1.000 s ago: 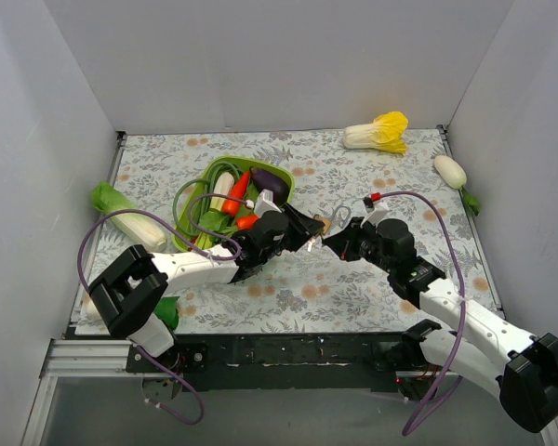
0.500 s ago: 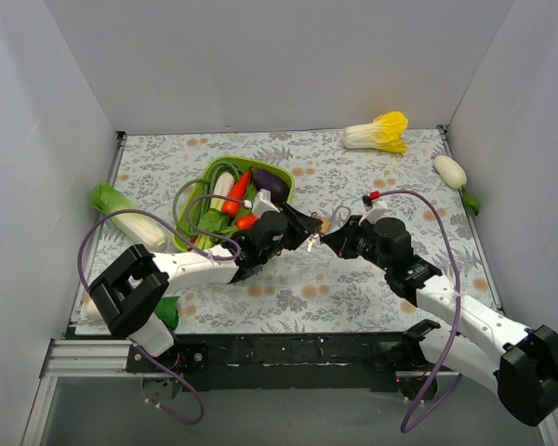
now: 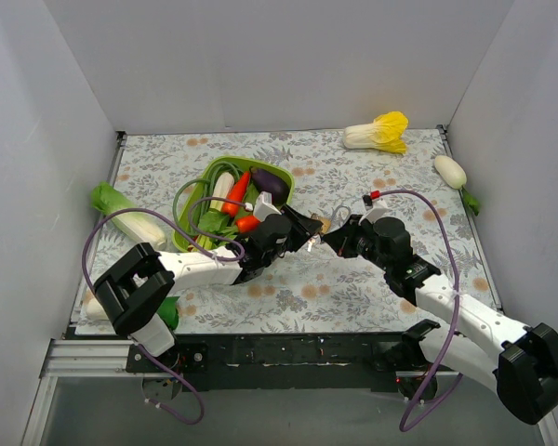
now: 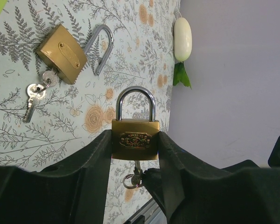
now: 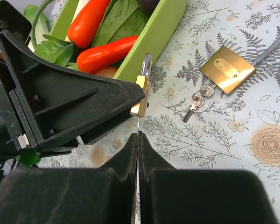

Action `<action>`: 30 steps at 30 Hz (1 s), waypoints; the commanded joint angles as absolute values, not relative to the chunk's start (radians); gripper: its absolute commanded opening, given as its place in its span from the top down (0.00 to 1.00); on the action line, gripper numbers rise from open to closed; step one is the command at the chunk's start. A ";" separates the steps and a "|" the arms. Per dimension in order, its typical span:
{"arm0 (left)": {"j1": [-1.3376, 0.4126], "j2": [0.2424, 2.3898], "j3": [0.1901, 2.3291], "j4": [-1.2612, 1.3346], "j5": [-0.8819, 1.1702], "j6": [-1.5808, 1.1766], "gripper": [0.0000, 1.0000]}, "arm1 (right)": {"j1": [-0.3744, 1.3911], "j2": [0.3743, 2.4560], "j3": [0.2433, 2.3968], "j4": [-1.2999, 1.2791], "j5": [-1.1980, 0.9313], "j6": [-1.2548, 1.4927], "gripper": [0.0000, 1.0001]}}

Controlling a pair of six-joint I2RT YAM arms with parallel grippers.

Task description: Unlock with the key

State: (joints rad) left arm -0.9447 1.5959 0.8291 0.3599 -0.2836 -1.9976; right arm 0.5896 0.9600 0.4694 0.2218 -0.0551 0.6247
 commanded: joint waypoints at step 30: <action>-1.031 1.608 0.853 0.429 -0.183 -2.128 1.00 | 0.588 0.991 0.451 0.443 0.037 0.592 0.99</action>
State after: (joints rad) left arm -0.9699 1.6176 0.8295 0.3847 -0.3004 -1.9972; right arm 0.5896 0.9977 0.4419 0.3092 -0.0345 0.6178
